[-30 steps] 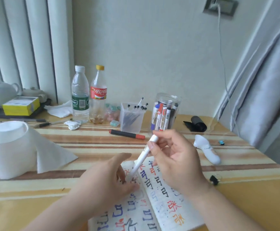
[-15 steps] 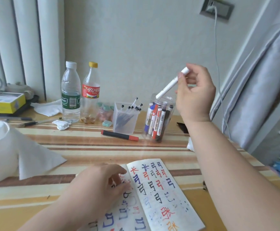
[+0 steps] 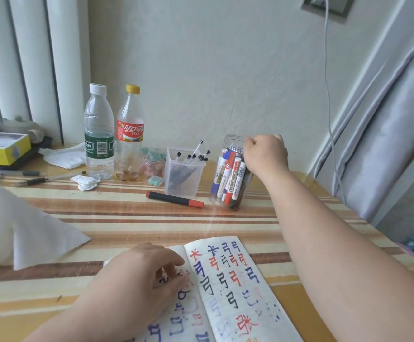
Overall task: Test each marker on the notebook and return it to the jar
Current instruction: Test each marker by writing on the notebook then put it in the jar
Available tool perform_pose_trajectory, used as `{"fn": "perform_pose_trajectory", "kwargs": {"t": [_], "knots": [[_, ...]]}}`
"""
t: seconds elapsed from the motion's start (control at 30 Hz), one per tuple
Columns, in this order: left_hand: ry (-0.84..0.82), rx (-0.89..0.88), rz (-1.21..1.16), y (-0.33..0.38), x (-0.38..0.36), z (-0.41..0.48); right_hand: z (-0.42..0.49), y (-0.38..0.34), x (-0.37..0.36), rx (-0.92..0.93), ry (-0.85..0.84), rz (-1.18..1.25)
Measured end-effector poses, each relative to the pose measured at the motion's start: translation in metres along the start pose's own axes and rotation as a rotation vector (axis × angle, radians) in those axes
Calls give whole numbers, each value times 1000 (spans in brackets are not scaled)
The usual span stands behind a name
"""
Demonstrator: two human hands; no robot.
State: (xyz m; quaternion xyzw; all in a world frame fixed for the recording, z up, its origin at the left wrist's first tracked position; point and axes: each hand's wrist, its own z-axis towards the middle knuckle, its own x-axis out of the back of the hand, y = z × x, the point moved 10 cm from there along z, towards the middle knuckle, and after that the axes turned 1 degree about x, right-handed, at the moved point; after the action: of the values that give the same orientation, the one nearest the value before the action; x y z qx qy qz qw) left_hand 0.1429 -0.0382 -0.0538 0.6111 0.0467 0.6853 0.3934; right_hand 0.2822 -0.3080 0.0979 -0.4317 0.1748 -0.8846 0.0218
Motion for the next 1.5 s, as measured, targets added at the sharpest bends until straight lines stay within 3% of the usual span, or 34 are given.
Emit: {"fn": "perform_pose_trajectory", "kwargs": {"t": [0.17, 0.33, 0.37, 0.43, 0.5, 0.57, 0.73, 0.9, 1.07, 1.17, 1.23, 1.3, 1.33, 1.5], "knots": [[-4, -8, 1, 1, 0, -1, -11, -10, -12, 37, -85, -70], [-6, -8, 18, 1, -1, 0, -68, -64, 19, 350, 237, 184], [-3, -5, 16, 1, -1, 0, -83, -81, 11, 437, 178, 227], [10, 12, 11, 1, 1, 0, -109, -108, -30, 504, -137, 216], [26, 30, 7, 0, 3, 1, -127, -109, -77, 417, -444, 100], [41, 49, -2, -2, 6, 1, -136, -104, -102, 359, -566, -30], [56, 60, -32, -6, 7, 0, -125, -104, -107, 361, -425, -133], [125, 85, -86, -14, 13, 1, -123, -93, -129, 266, -564, -288], [195, 108, -121, -18, 26, 2, -123, -101, -121, 322, -563, -218], [231, 106, -142, -17, 31, 1, -126, -95, -86, 268, -457, -17], [240, 100, -155, -17, 31, -1, -141, -77, -62, 77, -457, 408], [220, 86, -169, -14, 30, -2, -171, -67, -49, -91, -570, 882], [205, 78, -180, -12, 29, -3, -186, -63, -43, -130, -609, 1007], [47, -39, -245, 11, 14, -4, -235, -56, -42, -251, -702, 1316]]}}
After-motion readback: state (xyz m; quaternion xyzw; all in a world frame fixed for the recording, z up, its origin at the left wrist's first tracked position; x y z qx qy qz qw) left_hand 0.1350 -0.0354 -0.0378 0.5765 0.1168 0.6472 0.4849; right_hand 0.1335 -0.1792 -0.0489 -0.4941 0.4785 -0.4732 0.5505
